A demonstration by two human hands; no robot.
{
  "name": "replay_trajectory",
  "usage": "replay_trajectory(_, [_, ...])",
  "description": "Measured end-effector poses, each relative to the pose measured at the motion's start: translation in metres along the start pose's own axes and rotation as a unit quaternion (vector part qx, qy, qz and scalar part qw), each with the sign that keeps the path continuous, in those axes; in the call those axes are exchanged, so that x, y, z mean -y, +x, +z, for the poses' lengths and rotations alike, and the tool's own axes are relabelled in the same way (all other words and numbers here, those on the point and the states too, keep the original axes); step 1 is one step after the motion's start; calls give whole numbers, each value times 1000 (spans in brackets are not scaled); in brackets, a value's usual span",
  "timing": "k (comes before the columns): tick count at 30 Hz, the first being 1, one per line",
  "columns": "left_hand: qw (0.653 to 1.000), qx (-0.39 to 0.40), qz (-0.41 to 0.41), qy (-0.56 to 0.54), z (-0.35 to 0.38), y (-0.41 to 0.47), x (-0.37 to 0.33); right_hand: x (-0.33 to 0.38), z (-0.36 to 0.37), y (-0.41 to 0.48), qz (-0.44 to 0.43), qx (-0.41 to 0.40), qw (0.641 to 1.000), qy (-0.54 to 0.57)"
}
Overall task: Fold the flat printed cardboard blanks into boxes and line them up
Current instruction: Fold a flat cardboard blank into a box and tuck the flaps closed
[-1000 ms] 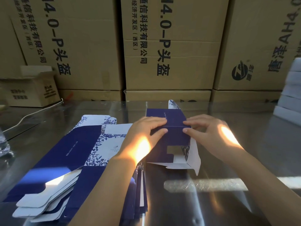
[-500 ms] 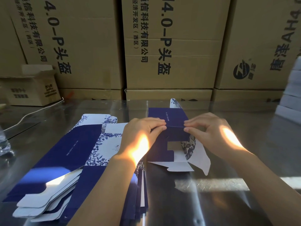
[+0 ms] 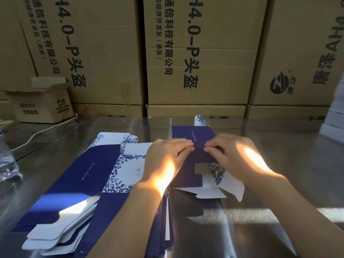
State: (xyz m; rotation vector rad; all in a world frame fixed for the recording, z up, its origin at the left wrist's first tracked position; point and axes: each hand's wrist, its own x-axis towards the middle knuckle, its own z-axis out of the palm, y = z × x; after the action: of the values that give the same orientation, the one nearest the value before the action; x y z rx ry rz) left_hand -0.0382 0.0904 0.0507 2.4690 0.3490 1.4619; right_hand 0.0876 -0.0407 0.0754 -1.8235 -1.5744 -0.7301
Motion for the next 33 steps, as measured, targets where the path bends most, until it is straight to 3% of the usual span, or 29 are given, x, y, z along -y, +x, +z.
replay_trajectory(3, [1000, 5, 3, -1, 0, 0, 1, 3, 0, 1, -30, -8, 999, -34])
replay_trajectory(6, [1000, 12, -4, -16, -2, 0, 2, 4, 1, 2, 27, 31, 999, -23])
replay_trajectory(9, [1000, 8, 6, -4, -2, 0, 0, 7, 9, 1, 39, 13, 999, -18])
replay_trajectory(17, [998, -14, 48, 37, 0, -1, -3, 11, 9, 2, -3, 12, 997, -79])
replay_trajectory(23, [1000, -11, 14, 12, 0, -1, -2, 2, 6, 0, 52, 18, 998, 27])
replay_trajectory(33, [1000, 2, 2, -7, 0, -1, -2, 4, 6, -1, 34, -3, 999, -1])
